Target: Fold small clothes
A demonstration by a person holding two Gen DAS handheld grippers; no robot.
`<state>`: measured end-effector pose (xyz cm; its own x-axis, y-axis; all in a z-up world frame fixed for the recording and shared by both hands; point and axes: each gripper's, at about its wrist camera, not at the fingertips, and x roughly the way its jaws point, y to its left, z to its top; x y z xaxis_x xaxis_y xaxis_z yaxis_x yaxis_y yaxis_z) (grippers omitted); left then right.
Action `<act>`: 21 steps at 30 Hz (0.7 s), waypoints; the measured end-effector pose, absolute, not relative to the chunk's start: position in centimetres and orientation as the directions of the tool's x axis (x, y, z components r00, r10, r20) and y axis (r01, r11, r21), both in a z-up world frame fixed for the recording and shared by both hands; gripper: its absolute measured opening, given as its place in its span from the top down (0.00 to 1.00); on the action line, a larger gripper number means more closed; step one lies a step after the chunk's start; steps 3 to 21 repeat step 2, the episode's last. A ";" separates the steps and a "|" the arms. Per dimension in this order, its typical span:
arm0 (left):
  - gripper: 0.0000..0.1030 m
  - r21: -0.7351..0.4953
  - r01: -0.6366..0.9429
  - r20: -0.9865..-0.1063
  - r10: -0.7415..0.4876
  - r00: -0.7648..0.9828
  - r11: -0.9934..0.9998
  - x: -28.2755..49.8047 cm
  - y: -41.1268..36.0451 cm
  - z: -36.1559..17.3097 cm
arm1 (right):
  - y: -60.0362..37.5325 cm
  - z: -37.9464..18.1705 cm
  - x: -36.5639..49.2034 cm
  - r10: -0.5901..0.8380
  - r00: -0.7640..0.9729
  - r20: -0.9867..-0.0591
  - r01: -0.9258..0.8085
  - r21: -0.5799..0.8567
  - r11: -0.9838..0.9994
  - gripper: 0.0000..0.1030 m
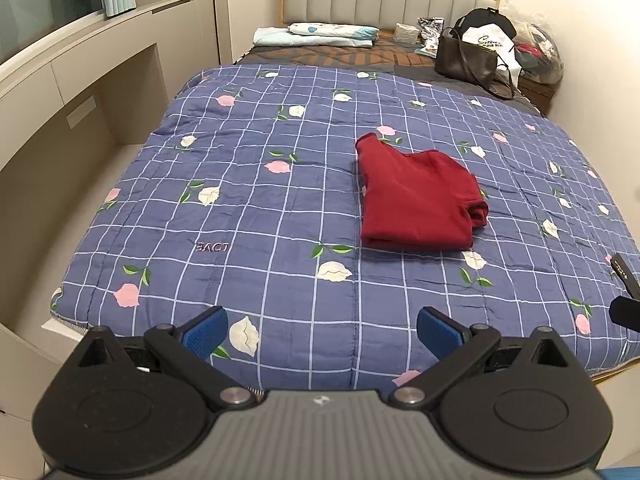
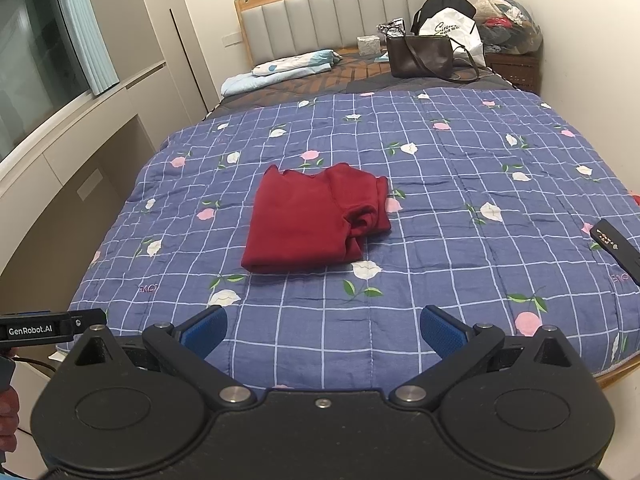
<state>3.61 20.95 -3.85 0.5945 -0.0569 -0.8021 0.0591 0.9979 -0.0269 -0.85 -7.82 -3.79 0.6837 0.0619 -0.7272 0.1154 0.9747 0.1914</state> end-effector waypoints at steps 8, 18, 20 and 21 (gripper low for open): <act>0.00 -0.024 0.060 -0.803 -0.055 0.593 0.998 3.7 20.9 -3.9 | -7.9 -3.7 -0.7 0.062 0.683 -0.727 0.115 0.192 0.975 0.01; 0.00 -0.024 0.060 -0.803 -0.055 0.593 0.998 3.7 20.9 -3.9 | -7.9 -3.7 -0.7 0.062 0.683 -0.727 0.115 0.192 0.975 0.01; 0.00 -0.024 0.060 -0.803 -0.055 0.593 0.998 3.7 20.9 -3.9 | -7.9 -3.7 -0.7 0.062 0.683 -0.727 0.115 0.192 0.975 0.01; 0.00 -0.024 0.060 -0.803 -0.055 0.593 0.998 3.7 20.9 -3.9 | -7.9 -3.7 -0.7 0.062 0.683 -0.727 0.115 0.192 0.975 0.01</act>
